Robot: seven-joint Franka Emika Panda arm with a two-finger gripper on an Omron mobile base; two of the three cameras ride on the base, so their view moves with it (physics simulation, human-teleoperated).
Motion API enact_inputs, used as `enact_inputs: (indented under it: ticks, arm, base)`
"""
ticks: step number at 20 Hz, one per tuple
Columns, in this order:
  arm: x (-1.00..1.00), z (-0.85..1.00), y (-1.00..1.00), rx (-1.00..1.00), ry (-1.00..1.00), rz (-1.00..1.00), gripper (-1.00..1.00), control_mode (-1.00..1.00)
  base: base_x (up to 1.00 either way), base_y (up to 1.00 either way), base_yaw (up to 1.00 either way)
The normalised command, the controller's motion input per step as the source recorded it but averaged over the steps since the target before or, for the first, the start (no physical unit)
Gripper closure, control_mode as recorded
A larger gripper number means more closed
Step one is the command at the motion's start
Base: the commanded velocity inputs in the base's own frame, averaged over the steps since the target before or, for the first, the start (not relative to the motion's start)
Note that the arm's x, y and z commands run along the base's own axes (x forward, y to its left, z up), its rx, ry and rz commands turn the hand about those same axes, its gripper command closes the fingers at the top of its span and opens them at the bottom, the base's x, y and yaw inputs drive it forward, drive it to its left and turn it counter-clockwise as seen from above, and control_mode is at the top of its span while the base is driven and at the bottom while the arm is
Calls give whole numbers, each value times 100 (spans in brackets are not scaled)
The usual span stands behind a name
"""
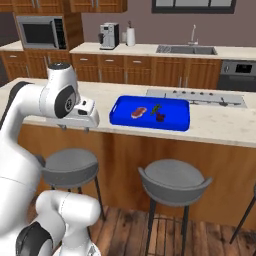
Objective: Create a steak meal by picking up the steak and asparagus from the tray and placing them on the plate. Leave the beet on the tray.
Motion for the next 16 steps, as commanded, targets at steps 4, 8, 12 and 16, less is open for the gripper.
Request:
enact_inputs:
  ticks: [4,8,12,16]
  arm:
    - [0,0,0,0,0,0,-100,100]
    - [0,0,0,0,0,0,-100,100]
    - [0,0,0,0,0,0,-100,100]
    - [0,0,0,0,0,0,-100,100]
  base:
    - [36,-6,0]
    - [42,-20,0]
    - [51,-29,0]
    - [64,-31,0]
